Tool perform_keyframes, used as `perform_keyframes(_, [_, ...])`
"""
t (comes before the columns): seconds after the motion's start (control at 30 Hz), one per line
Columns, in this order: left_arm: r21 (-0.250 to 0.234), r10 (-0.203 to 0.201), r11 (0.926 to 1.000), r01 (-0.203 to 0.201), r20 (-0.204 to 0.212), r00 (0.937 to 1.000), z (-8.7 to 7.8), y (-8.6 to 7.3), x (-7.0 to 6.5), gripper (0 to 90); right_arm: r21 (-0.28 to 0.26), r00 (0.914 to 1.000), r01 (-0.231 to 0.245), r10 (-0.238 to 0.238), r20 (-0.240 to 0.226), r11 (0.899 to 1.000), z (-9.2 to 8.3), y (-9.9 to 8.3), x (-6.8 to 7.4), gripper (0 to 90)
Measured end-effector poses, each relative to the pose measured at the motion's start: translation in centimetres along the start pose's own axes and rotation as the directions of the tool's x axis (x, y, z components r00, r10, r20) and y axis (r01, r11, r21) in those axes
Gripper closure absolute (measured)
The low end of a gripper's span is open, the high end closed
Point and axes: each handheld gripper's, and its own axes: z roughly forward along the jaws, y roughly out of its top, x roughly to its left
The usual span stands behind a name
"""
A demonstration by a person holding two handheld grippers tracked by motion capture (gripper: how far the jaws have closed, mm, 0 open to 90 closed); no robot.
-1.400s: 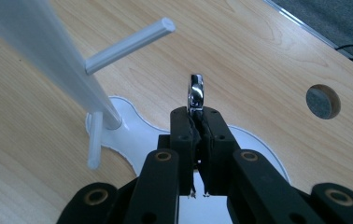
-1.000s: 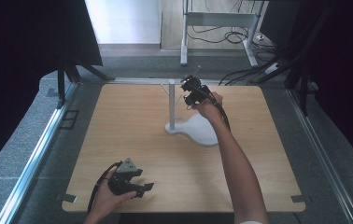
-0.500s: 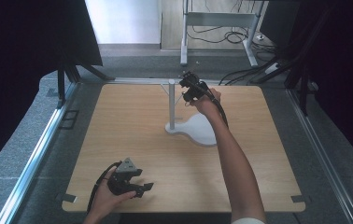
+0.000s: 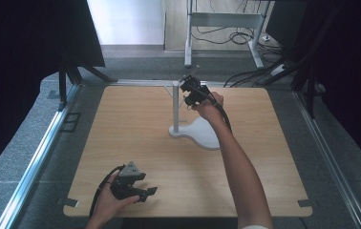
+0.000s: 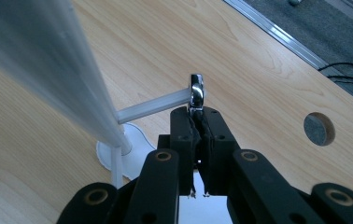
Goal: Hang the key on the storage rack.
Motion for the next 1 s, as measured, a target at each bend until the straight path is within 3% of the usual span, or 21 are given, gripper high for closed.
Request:
perform_keyframes(0.23, [0.004,-0.003,1.0,0.003,0.0,1.0,0.1,0.0,0.0,27.7,-0.007,0.9998,0.016,-0.016,-0.012,1.0,0.1,-0.6,0.9,83.9])
perform_keyframes(0.37, [0.006,0.0,1.0,0.0,-0.002,1.0,0.1,0.0,0.0,27.8,-0.01,0.9984,0.018,-0.019,-0.053,1.0,-0.1,-1.0,1.4,80.2])
perform_keyframes(0.63, [0.017,0.004,0.9999,-0.004,-0.005,1.0,0.4,0.0,-0.2,27.7,-0.059,0.9961,0.029,-0.034,-0.082,0.998,-1.6,-2.2,1.9,75.6])
perform_keyframes(1.0, [0.018,0.005,0.9998,-0.004,-0.039,0.9992,-0.2,-0.1,0.4,27.7,-0.134,0.9903,-0.014,-0.005,-0.139,0.991,-3.8,-6.6,1.4,58.6])
